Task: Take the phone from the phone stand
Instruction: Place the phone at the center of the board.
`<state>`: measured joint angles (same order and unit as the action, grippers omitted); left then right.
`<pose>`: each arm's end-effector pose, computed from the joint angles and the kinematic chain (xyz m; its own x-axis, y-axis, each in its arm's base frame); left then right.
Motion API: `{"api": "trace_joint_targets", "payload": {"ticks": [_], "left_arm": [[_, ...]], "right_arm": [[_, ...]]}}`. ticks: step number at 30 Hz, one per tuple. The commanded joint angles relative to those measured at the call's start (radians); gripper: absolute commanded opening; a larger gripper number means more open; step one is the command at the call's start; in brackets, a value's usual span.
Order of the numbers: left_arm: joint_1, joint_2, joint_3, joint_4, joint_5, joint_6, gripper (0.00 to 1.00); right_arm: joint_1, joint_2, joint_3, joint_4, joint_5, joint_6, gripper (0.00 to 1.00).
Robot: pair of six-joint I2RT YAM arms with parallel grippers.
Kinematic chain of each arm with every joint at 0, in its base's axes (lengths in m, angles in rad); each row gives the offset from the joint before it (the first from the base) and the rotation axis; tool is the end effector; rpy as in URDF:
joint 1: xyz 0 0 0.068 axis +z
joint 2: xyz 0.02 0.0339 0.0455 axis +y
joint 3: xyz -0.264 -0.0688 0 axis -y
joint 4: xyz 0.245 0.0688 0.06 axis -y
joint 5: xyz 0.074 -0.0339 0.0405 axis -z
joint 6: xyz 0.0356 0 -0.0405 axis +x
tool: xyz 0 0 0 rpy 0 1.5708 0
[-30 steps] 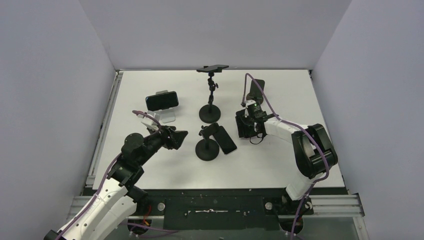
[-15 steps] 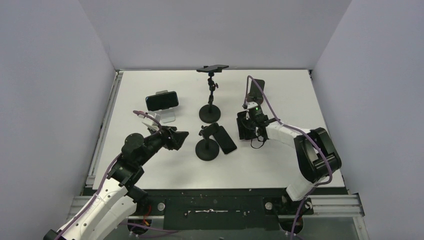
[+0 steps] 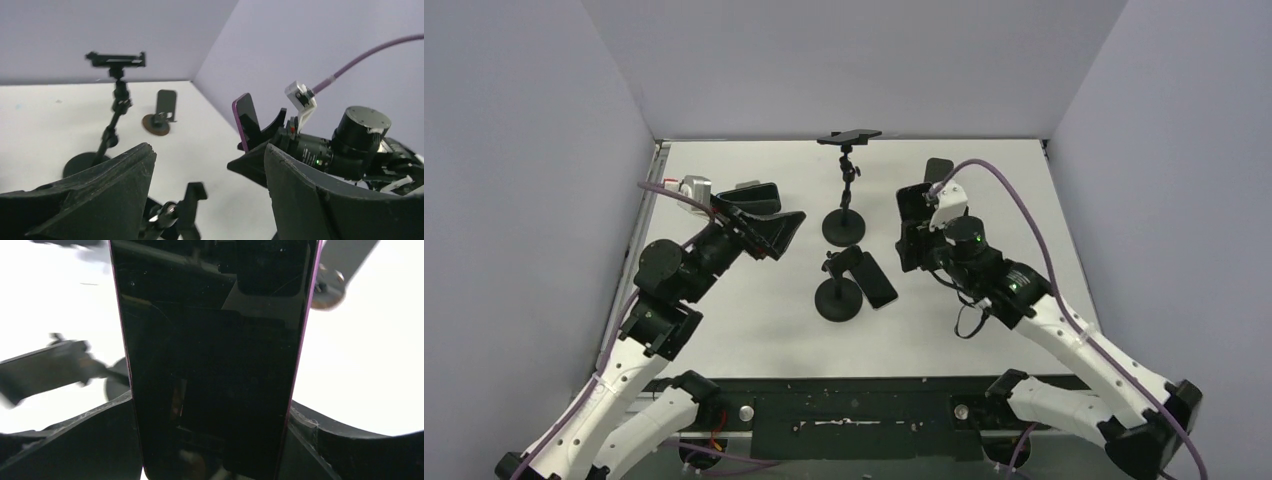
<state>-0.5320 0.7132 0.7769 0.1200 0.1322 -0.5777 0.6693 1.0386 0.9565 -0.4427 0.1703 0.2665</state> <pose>0.1428 -0.0895 0.3817 -0.2037 -0.5082 -0.8368 0.6008 0.6100 -0.5167 0.1838 0.1377 0.3260 -0.5098 -0.0724 -0.8572 -0.3754 0.9153 0.1460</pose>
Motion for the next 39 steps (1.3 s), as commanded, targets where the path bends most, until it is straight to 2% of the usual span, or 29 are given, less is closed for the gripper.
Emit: {"api": "trace_joint_targets", "payload": {"ticks": [1,5,10,14,19,26,29,36,39], "left_arm": [[-0.015,0.098,0.125,0.155,0.148,-0.155,0.78],[-0.057,0.229,0.227,0.195,0.258,-0.247,0.78],[-0.183,0.340,0.330,0.171,0.261,-0.207,0.78],[-0.286,0.405,0.419,0.082,0.219,-0.134,0.78],[-0.405,0.465,0.483,-0.008,0.097,-0.018,0.78],[-0.451,0.513,0.522,-0.098,-0.031,0.051,0.72],[-0.453,0.514,0.504,-0.072,-0.036,0.048,0.62],[-0.453,0.535,0.481,0.005,0.003,0.029,0.18],[-0.452,0.517,0.442,0.069,0.003,0.012,0.00]], "right_arm": [[0.109,-0.170,0.042,0.008,-0.034,-0.080,0.29],[0.165,-0.264,0.060,0.009,-0.125,-0.154,0.29],[0.170,-0.292,0.078,0.008,-0.163,-0.183,0.29],[0.171,-0.280,0.098,0.015,-0.190,-0.185,0.29],[0.173,-0.260,0.119,0.015,-0.189,-0.180,0.29],[0.175,-0.262,0.132,0.014,-0.203,-0.178,0.29],[0.175,-0.263,0.128,0.012,-0.211,-0.174,0.29],[0.176,-0.262,0.115,0.028,-0.262,-0.174,0.30],[0.176,-0.261,0.113,0.030,-0.312,-0.178,0.37]]}}
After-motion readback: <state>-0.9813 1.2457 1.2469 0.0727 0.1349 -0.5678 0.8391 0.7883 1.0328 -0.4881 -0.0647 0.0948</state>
